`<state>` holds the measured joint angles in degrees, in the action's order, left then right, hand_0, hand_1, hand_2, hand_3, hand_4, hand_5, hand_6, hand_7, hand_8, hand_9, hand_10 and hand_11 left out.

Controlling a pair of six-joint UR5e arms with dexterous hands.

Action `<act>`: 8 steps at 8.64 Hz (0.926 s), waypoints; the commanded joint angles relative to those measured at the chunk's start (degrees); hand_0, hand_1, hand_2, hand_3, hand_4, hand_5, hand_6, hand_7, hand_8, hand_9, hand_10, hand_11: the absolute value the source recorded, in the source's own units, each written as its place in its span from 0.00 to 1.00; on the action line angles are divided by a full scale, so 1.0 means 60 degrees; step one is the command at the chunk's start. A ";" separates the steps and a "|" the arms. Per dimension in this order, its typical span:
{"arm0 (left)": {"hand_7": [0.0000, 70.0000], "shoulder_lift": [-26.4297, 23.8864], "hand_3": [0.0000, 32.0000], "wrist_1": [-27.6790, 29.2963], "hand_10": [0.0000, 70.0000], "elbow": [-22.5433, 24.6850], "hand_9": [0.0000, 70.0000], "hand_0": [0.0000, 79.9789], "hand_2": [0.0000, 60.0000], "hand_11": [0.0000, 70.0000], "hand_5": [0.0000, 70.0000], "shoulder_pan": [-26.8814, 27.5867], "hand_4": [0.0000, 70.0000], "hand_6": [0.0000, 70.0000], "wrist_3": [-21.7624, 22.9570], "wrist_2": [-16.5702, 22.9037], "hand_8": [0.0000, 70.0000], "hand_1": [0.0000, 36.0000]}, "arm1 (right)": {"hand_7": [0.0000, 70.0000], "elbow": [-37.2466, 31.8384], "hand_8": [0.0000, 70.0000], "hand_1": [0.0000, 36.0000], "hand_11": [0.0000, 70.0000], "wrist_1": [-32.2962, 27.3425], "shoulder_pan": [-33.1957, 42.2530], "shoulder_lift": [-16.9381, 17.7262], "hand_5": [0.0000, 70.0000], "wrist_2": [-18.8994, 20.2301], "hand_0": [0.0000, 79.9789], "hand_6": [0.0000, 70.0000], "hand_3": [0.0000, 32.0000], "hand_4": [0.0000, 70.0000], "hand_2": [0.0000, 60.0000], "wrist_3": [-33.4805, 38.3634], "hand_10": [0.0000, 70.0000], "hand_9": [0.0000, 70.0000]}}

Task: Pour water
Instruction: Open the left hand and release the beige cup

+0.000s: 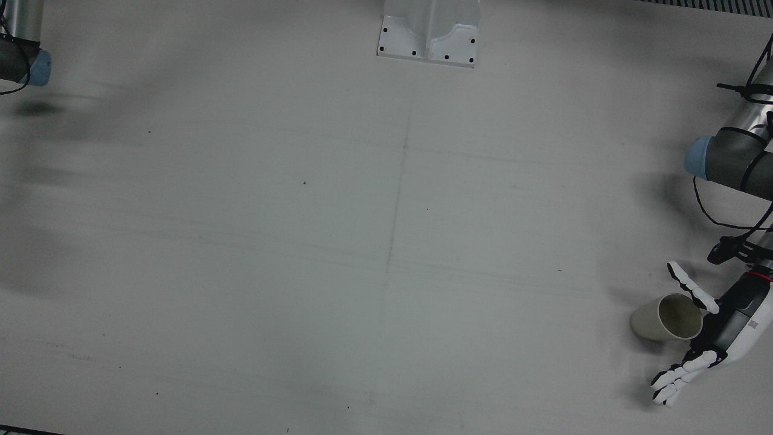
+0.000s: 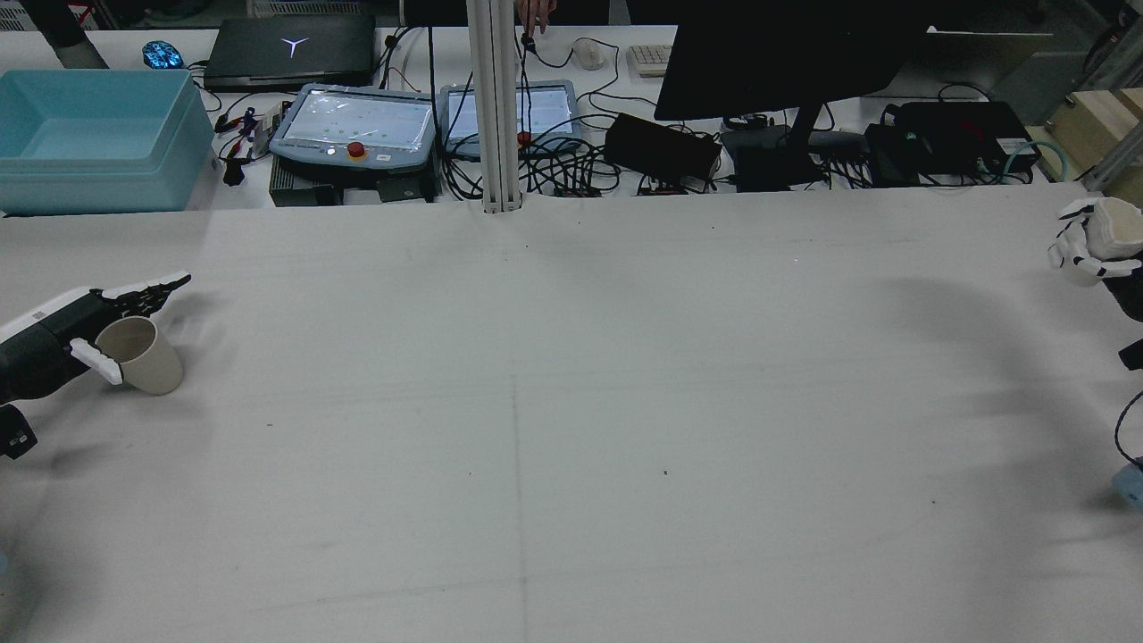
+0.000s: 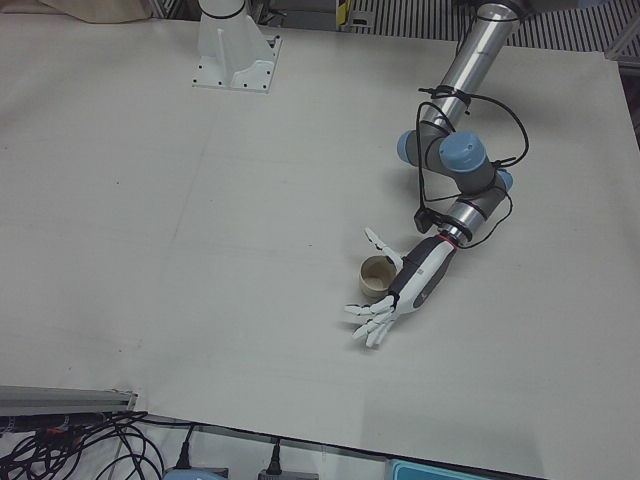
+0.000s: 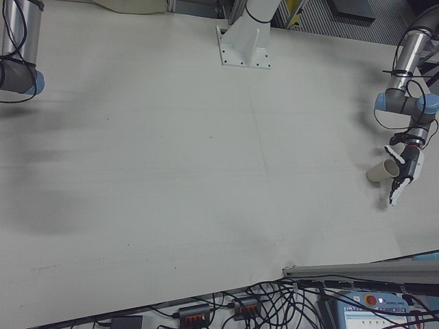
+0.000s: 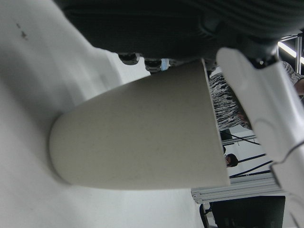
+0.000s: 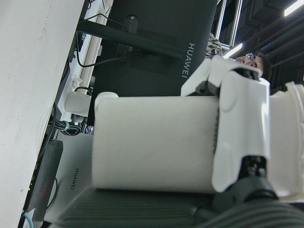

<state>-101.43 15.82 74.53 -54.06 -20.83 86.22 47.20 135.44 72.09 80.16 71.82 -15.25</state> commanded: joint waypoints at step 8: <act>0.10 0.1802 0.00 -0.0350 0.00 0.2517 0.00 0.23 0.00 0.00 0.00 -0.3382 0.38 0.15 0.1493 0.1362 0.02 0.00 | 1.00 -0.0117 1.00 0.83 1.00 0.0132 -0.2201 -0.0630 0.42 -0.2346 0.79 1.00 0.00 0.71 1.00 -0.0957 0.71 1.00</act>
<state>-91.38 16.89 85.38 -71.39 -12.48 92.16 46.65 136.19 61.33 77.07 59.63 -18.87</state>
